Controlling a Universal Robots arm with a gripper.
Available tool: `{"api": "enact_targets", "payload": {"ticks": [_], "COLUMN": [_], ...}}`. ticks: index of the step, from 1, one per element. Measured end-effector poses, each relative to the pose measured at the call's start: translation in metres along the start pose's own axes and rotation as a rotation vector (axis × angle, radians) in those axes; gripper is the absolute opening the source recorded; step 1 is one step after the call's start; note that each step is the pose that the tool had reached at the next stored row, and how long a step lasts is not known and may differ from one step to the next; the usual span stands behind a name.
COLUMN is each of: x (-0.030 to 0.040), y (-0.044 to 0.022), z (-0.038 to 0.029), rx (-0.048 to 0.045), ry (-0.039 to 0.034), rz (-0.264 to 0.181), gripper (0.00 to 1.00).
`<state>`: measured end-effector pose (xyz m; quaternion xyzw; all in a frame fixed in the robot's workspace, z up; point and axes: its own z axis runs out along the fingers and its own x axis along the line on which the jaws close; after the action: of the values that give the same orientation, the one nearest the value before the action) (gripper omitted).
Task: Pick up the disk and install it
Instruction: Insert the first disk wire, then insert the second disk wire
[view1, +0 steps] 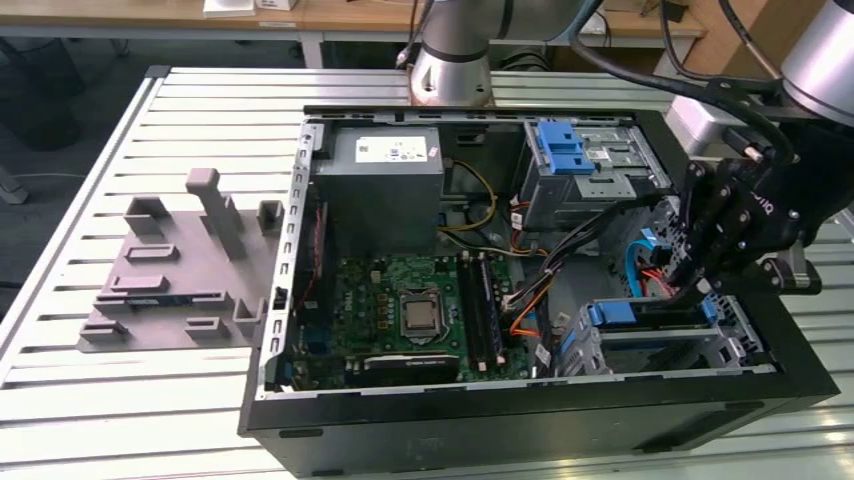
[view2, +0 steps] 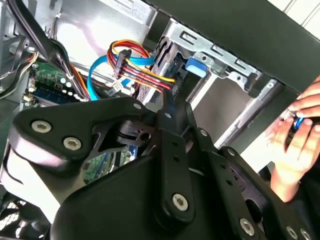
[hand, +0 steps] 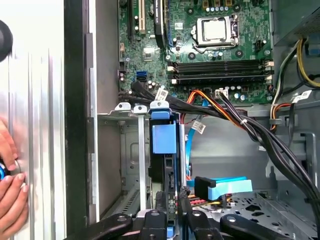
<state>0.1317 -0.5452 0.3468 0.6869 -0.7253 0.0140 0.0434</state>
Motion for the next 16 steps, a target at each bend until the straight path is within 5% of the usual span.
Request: {"api": "enact_targets", "payload": {"ticks": [3, 6, 16], "x": [0.0000, 0.0000, 0.0003], "y": [0.0000, 0.0000, 0.0001], "z": [-0.0002, -0.0006, -0.0034], "rx": [-0.0001, 0.0000, 0.0000], "ry": [-0.0004, -0.0002, -0.0001], "rz": [0.000, 0.000, 0.000], "gripper": [0.22, 0.11, 0.11]}}
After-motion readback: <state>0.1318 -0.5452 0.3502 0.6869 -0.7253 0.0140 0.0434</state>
